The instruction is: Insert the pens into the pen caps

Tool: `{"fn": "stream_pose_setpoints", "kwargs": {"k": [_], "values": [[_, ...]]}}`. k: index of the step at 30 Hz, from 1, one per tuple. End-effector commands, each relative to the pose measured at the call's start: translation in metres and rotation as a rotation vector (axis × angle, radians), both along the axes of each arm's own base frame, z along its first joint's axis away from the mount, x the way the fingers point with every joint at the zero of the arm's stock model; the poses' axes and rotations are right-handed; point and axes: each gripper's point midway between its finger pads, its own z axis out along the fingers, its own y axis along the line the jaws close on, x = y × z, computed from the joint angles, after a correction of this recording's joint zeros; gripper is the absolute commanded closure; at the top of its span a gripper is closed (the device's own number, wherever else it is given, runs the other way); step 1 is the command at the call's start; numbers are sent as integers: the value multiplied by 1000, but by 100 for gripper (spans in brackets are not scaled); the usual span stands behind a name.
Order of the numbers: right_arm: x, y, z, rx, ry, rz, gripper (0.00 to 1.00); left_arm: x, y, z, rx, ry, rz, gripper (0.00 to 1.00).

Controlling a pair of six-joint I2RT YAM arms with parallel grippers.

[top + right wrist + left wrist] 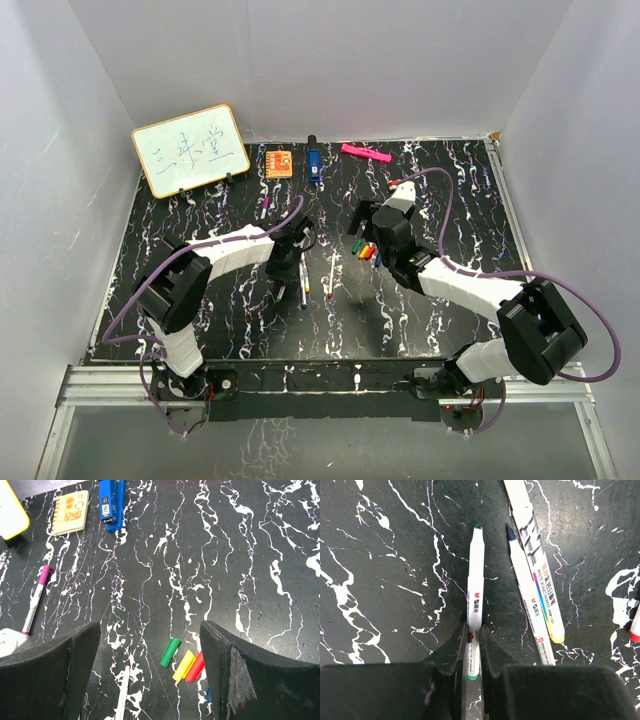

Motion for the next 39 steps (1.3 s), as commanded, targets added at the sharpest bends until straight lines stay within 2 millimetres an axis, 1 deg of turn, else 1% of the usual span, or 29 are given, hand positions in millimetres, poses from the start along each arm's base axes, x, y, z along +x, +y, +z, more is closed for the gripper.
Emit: {"fn": "stream_pose_setpoints", "kwargs": {"k": [1,3,5,7,8,11,13,16,23,28,31,34,39], "values": [[7,1,10,27,-18,-30,24,-29,19,-43,91,140,-17,100],[9,0,5,14,2,-41,28,-32,23,-46,107,150,-22,100],[10,-1,-1,-9,31,-55,31,-33,25,-48,115,153,-27,100],[14,-1,-8,-33,68,-74,33,-32,26,-45,117,142,-30,100],[15,-1,-15,-47,96,-83,34,-31,27,-42,117,136,-32,100],[16,4,-37,-77,182,-81,39,-26,28,-30,116,108,-38,100],[17,9,-46,-78,215,-71,43,-19,29,-19,118,77,-35,100],[18,14,-55,-80,248,-70,46,-12,33,-1,118,37,-31,100],[15,12,-67,-98,327,-103,50,4,43,40,60,-67,13,100],[10,16,-78,-91,368,-90,51,13,55,60,46,-115,52,100],[9,18,-82,-86,380,-85,56,19,60,73,39,-159,70,100],[9,21,-84,-81,390,-78,58,22,62,84,15,-197,84,100],[10,28,-88,-78,401,-64,62,24,64,93,-21,-241,109,100]]}}
